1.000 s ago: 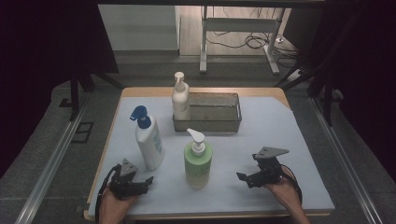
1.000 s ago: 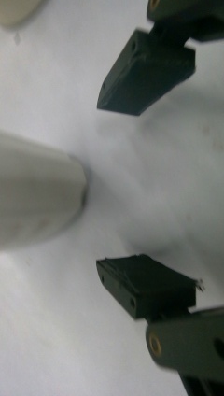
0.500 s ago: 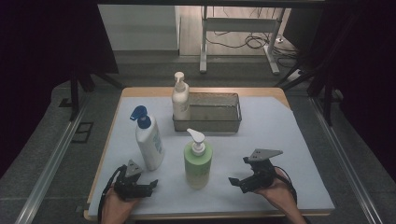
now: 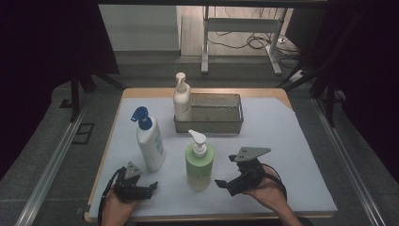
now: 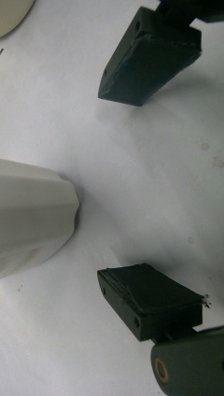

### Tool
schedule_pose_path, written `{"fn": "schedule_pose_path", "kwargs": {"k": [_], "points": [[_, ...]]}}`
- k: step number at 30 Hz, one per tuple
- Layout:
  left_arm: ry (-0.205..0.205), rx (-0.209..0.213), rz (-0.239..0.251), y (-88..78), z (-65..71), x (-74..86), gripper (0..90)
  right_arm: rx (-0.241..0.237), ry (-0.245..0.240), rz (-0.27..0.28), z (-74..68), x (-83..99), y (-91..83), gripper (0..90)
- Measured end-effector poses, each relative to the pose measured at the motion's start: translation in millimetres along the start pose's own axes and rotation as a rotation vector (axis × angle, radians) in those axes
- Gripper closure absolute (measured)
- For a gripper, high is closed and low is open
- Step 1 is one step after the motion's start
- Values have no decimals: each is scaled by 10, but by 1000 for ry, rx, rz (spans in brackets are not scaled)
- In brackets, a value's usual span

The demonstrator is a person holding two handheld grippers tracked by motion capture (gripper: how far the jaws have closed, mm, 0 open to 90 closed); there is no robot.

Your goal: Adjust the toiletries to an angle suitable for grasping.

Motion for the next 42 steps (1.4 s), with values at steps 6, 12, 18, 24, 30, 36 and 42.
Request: {"fn": "schedule_pose_path", "kwargs": {"k": [6,12,18,24,30,36,42], "points": [[0,1,1,0,0,1,123,-9,-40,16,-113,-194,15,0],[1,1,0,0,1,3,124,-10,-61,14,-172,-325,82,0],[0,0,2,2,1,2,124,-11,-88,9,-244,-426,173,0],[0,0,2,2,0,2,124,11,-108,18,-262,-528,251,0],[0,-1,1,2,0,2,125,25,-122,36,-278,-631,318,29],[0,-1,1,3,0,2,125,38,-135,47,-278,-658,357,84],[0,-1,1,3,0,2,125,37,-145,37,-275,-652,362,107]]}}
Point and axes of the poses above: each handheld gripper's, and its own axes: y roughly forward along the jaws, x roughly out of its underside, z roughly to its right, the point moved 9 cm from there along y, roughly forward along the jaws, and after that the axes turned 10 degrees about -z, right-handed, at the moved point
